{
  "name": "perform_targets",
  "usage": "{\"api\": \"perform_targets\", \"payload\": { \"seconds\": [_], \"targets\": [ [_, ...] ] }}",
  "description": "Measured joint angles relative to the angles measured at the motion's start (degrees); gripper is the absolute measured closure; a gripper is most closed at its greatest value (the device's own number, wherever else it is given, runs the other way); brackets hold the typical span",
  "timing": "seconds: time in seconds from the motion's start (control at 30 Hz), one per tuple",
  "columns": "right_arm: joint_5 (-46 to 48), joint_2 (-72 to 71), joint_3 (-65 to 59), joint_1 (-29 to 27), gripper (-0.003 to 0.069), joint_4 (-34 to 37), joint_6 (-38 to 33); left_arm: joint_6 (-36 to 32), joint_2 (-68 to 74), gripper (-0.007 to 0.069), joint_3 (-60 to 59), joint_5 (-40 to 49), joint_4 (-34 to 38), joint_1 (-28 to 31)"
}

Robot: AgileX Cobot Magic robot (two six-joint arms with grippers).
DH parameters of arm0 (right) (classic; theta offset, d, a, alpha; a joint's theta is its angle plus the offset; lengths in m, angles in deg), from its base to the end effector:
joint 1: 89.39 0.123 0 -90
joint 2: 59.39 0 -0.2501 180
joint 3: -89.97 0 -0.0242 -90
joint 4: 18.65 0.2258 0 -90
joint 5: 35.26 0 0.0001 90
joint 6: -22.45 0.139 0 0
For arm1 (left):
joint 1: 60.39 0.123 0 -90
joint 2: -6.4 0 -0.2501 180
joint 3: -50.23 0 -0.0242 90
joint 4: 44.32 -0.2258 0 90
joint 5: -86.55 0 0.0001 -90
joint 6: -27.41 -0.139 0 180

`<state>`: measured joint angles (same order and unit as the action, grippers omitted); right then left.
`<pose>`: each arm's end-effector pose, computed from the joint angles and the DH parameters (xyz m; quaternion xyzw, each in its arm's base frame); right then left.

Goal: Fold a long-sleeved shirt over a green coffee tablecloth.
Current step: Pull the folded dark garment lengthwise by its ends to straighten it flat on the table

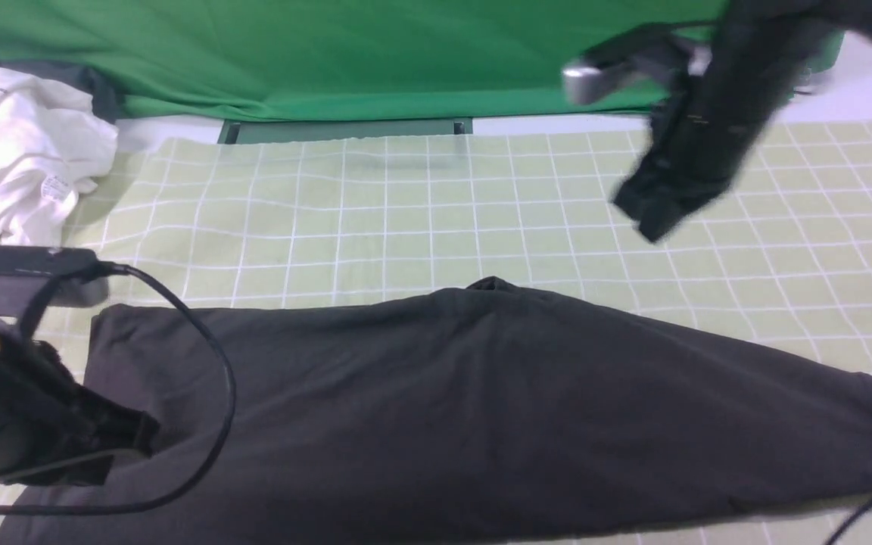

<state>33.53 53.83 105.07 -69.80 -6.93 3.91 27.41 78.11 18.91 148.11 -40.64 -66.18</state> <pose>0.3278 0.1446 0.2122 -0.2984 0.9425 0.0998 0.1125 0.1821 -0.0264 0.1993 0.0387 0.9898 -0.0368 0.1323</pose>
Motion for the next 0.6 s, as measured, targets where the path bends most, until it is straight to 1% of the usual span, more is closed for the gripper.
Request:
{"api": "perform_targets", "payload": {
  "seconds": [0.03,0.07,0.13,0.2,0.23,0.27,0.37,0.47,0.5,0.57,0.6],
  "targets": [
    [-0.4,-3.0,-4.0,-1.3,0.0655,-0.7,0.3,0.0,-1.6,0.0615,0.0,0.9,0.3,0.0],
    [-0.4,-3.6,-4.0,-1.5,0.0654,-0.8,0.3,0.0,-1.9,0.0615,0.0,0.9,0.4,0.0],
    [-2.4,-8.8,-11.9,-4.2,0.0643,-2.4,1.6,0.0,-4.7,0.0614,0.0,2.5,1.1,0.0],
    [-5.2,-13.8,-19.2,-7.6,0.0611,-4.5,3.9,0.0,-7.9,0.0614,0.0,3.8,1.5,0.0],
    [-6.5,-15.6,-21.9,-9.6,0.0583,-5.3,5.0,0.0,-9.2,0.0613,0.0,4.2,1.6,0.0],
    [-9.3,-18.2,-26.5,-12.4,0.0518,-6.1,7.0,0.0,-11.1,0.0613,0.0,4.6,1.7,0.0],
    [-13.3,-20.0,-32.3,-17.3,0.0337,-6.9,8.8,0.0,-16.6,0.0613,0.0,4.8,2.0,0.0],
    [-14.8,-18.6,-34.8,-18.6,0.0162,-7.0,9.2,0.0,-20.4,0.0613,0.0,4.9,2.1,0.0],
    [-15.1,-18.0,-35.0,-18.6,0.0119,-6.8,9.2,0.0,-21.3,0.0613,0.0,4.9,2.1,0.0],
    [-16.4,-15.9,-35.2,-18.6,0.0064,-6.3,9.2,0.0,-23.0,0.0613,0.0,4.9,2.1,0.0],
    [-17.0,-14.9,-35.2,-18.6,0.0056,-6.1,9.3,0.0,-23.6,0.0613,0.0,5.1,2.1,0.0]
  ]
}}
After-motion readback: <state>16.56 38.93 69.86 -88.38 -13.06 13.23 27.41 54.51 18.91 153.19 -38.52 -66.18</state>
